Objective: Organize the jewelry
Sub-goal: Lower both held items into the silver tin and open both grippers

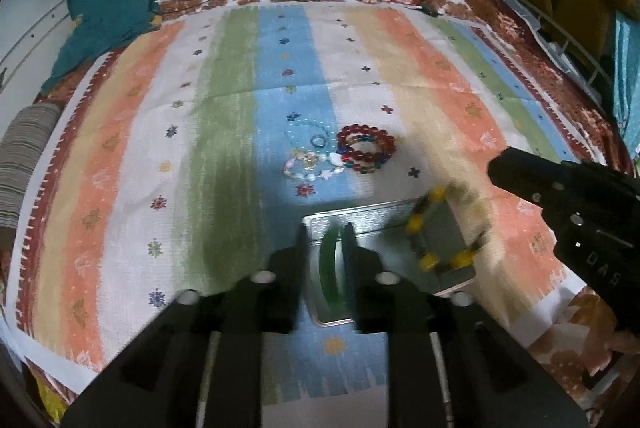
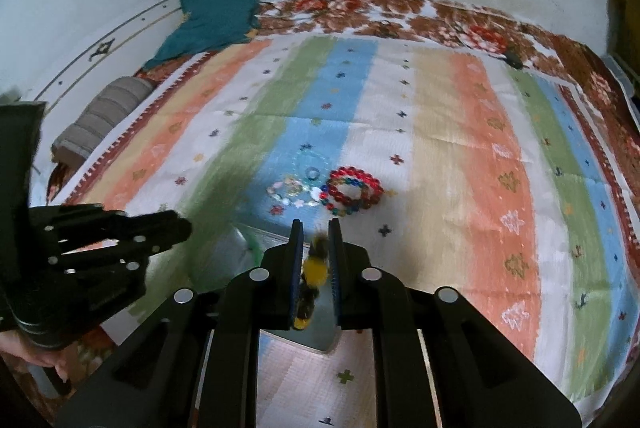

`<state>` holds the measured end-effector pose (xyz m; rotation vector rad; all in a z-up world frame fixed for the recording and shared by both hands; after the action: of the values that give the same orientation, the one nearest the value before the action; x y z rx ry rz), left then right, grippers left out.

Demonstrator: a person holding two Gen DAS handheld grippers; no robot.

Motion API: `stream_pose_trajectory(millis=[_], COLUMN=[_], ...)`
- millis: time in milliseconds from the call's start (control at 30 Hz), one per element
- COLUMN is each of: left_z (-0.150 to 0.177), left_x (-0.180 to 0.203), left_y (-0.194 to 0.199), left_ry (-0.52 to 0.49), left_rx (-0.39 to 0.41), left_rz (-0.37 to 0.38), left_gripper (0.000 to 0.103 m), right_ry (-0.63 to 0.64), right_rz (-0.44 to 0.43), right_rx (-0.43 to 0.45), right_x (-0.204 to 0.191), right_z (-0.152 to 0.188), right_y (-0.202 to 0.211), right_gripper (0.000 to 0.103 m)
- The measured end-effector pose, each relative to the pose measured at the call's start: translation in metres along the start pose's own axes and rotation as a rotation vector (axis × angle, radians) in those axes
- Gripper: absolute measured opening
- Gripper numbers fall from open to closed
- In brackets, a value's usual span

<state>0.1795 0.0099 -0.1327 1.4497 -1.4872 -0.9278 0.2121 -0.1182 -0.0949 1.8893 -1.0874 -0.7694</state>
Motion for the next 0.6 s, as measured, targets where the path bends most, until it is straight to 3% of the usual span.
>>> stream_pose_trajectory(millis=[67,600], left_z=[-0.001,-0.01], left_x=[-0.004,-0.023], left_y=[0.0,0.0], left_ry=[0.013,0.069], left_rx=[0.003,0.006], left_rz=[-0.008,-0.032], left_gripper=[0.03,0.053], right_ry=[-0.009,-0.028], right_rz=[0.018,0.054], right_rx=[-0.008,-0.039], right_x=[0.006,0.02], right_z=[0.001,-0.003], right_y=[-0.003,-0.014], right_gripper=[0.032,0.049])
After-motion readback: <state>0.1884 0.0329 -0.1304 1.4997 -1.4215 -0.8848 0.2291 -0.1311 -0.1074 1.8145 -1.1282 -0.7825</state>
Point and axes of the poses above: each gripper's, at about its wrist camera, not at the fingertips, and y roughly against the way its jaws point, x to its right, z to its underside, the point moved 10 cm from there along -y, roughly the way its jaws point, and after that the axes turned 10 degrees about -x, right-handed, at the moved point
